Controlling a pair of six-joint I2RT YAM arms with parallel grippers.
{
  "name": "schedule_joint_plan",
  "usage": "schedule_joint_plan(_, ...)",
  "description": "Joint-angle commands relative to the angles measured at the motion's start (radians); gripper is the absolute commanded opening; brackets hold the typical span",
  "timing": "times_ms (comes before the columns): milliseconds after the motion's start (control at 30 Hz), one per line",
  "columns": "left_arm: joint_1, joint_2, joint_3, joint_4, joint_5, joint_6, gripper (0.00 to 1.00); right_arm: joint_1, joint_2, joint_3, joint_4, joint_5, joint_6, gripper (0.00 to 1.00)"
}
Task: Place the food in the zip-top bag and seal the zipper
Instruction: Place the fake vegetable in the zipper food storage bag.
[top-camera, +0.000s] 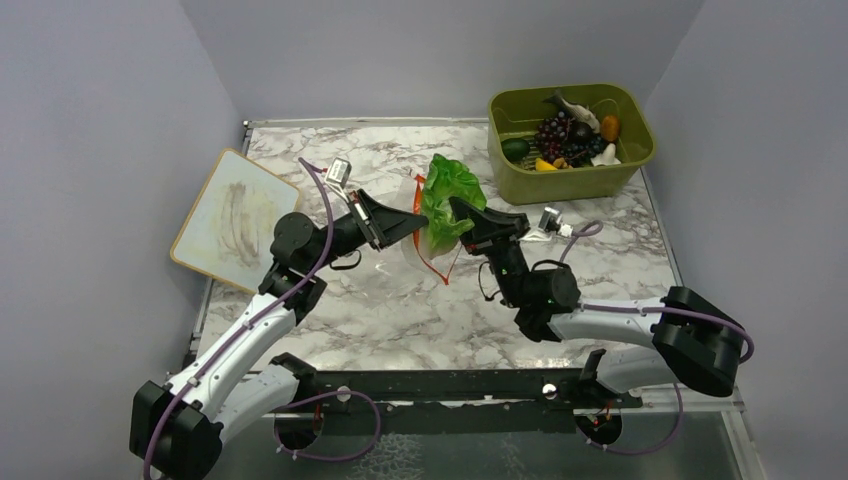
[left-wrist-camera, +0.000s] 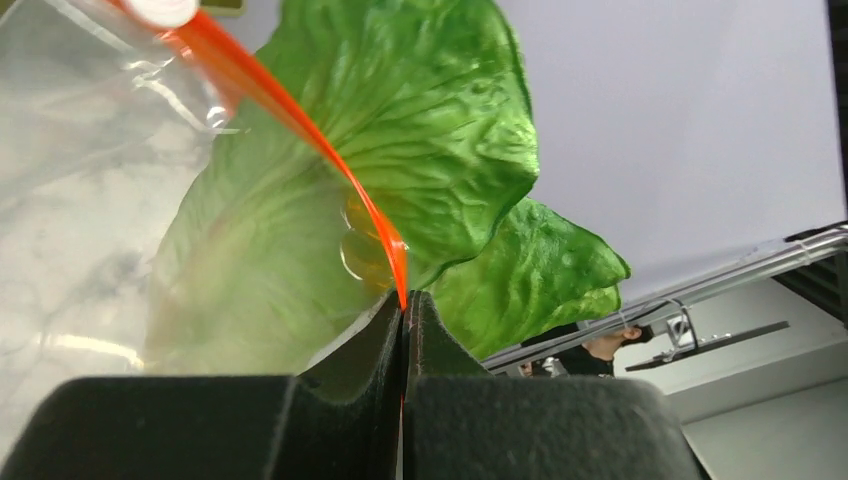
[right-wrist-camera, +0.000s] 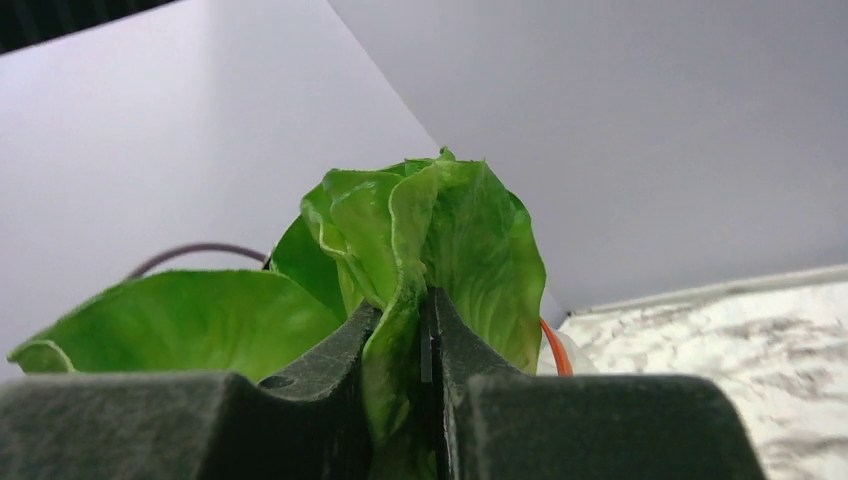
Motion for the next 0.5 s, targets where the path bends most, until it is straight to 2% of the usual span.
schedule_joint_plan(0, -0.003, -0.022, 0.005, 0.080, -0.008, -0.057, 0.00, 0.004, -0.010, 0.113, 0.330, -0.038, -0.036, 0.01)
schedule_joint_plan(133, -0.003, -0.027, 0.012, 0.110, -0.017, -0.101, 0.00, 0.003, 0.003, 0.093, 0.331, -0.093, -0.056, 0.01)
schedule_joint_plan(300, -0.003, -0.033, 0.027, 0.149, -0.026, -0.140, 0.00, 0.003, 0.009, -0.038, 0.329, -0.130, -0.078, 0.01)
schedule_joint_plan(467, -0.003, -0.026, 0.027, 0.176, -0.032, -0.163, 0.00, 0.004, 0.004, -0.121, 0.328, -0.176, -0.114, 0.09)
